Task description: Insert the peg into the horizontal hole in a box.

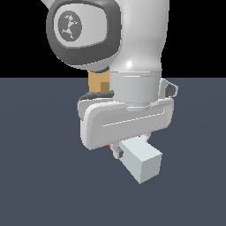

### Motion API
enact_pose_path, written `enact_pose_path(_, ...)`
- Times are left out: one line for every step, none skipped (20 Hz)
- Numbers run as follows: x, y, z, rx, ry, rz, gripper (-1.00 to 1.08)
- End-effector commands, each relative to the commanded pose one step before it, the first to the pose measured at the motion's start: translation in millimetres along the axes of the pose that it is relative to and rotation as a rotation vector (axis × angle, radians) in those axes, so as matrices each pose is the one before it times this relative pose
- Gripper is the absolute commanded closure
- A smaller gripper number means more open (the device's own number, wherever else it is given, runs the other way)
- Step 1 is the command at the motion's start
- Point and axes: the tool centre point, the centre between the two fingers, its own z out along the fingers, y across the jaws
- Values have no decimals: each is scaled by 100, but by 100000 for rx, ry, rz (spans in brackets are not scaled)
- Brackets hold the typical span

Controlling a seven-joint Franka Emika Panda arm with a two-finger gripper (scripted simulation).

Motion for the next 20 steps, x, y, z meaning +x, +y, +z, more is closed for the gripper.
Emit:
enact_pose_path(612, -807, -1042, -498, -279, 6464, 108)
enact_pose_path(299, -423, -336, -10, 4, 2846, 108)
enact_pose_path(299, -423, -336, -10, 4, 2846, 108)
enact_pose_path(296, -418, -332, -10, 5, 2817, 108)
enact_pose_path(294, -412, -329, -9, 6, 2784, 108)
enact_pose_path(291, -407, -325, -9, 6, 2752, 108)
enact_pose_path(288, -401, -322, -8, 6, 2718, 108)
enact_pose_path(285, -395, -318, -8, 7, 2682, 108)
enact_pose_path(281, -389, -314, -7, 7, 2648, 108)
enact_pose_path(279, -383, -310, -7, 7, 2609, 108)
enact_pose_path(275, -377, -306, -6, 7, 2574, 108)
enact_pose_path(272, -371, -302, -5, 7, 2536, 108)
enact_pose_path(270, -365, -298, -5, 6, 2498, 108)
enact_pose_path(267, -359, -294, -4, 6, 2461, 108)
enact_pose_path(263, -353, -290, -3, 5, 2425, 108)
enact_pose_path(260, -346, -286, -3, 4, 2388, 108)
enact_pose_path(258, -340, -282, -2, 3, 2351, 108)
enact_pose_path(254, -335, -278, -1, 2, 2317, 108)
enact_pose_path(252, -329, -275, -1, 1, 2282, 108)
enact_pose_path(249, -323, -271, 0, 0, 2248, 108)
